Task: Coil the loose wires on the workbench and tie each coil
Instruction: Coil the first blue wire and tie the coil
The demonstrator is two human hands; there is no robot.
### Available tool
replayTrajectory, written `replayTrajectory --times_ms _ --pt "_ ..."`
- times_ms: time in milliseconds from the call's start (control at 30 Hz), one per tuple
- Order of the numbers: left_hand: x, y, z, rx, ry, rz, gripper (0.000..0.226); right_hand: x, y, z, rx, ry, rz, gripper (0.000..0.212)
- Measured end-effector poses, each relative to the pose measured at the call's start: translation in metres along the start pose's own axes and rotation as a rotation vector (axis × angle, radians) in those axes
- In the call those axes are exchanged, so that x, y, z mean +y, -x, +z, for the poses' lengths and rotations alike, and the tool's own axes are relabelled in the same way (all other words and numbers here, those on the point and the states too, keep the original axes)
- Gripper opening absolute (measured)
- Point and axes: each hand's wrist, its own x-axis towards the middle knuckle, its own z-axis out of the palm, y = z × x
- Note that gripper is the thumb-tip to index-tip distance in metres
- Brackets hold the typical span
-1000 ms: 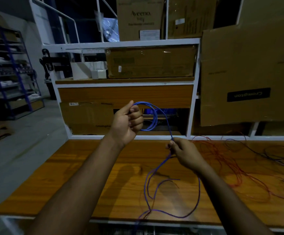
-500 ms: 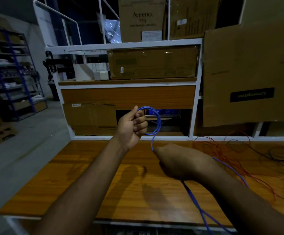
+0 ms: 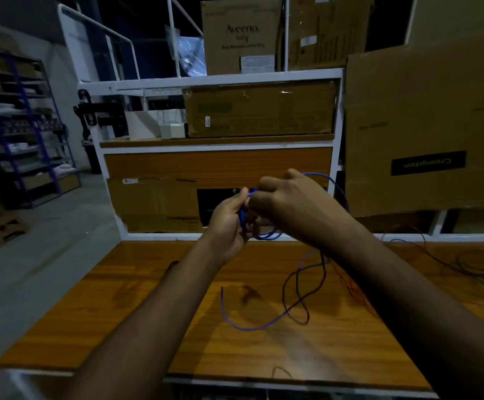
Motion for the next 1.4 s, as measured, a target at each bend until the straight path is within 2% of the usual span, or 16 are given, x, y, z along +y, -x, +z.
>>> replayTrajectory --times_ms 133,367,567,700,767,867,1033,1133,1200,1267,1333,1400 --pt "0.003 0.001 0.003 -0.077 0.040 -0.038 0.034 0.016 -0.003 0.008 0.083 0.009 0.057 0.018" --pt "0.003 0.003 -0.002 -0.175 -0.036 -0.168 0.040 0.037 -0.003 0.019 0.187 0.044 0.069 0.019" --pt "0.013 0.003 -0.010 -0.126 0.023 -0.159 0.042 0.045 0.016 0.040 0.114 -0.328 0.214 0.028" --pt "0.016 -0.003 -0.013 -0.096 -0.013 -0.120 0.042 0.043 0.031 0.046 0.186 -0.478 0.379 0.034" --pt "0.018 -0.006 -0.015 -0.078 -0.013 -0.094 0.041 0.039 0.035 0.045 0.248 -0.542 0.438 0.033" --pt "0.020 -0.008 -0.018 -0.064 -0.068 -0.057 0.041 0.036 0.039 0.042 0.286 -0.589 0.528 0.019" --pt "0.021 -0.008 -0.022 -0.038 -0.261 0.003 0.041 0.037 0.042 0.042 0.214 -0.666 0.594 0.021" --pt "0.022 -0.010 -0.029 -0.009 -0.255 0.007 0.041 0.043 0.047 0.042 0.255 -0.724 0.626 0.023" --pt "0.024 -0.012 -0.035 0.009 -0.216 0.007 0.041 0.048 0.052 0.044 0.327 -0.915 0.674 0.020" --pt "0.026 -0.013 -0.040 0.033 -0.187 0.000 0.041 0.054 0.058 0.048 0.483 -1.185 0.760 0.020" --pt "0.027 -0.014 -0.046 0.043 -0.156 -0.008 0.041 0.059 0.064 0.052 0.624 -1.452 0.900 0.017" --pt "0.026 -0.015 -0.050 0.040 -0.123 -0.016 0.041 0.063 0.068 0.059 0.654 -1.626 1.109 0.019"
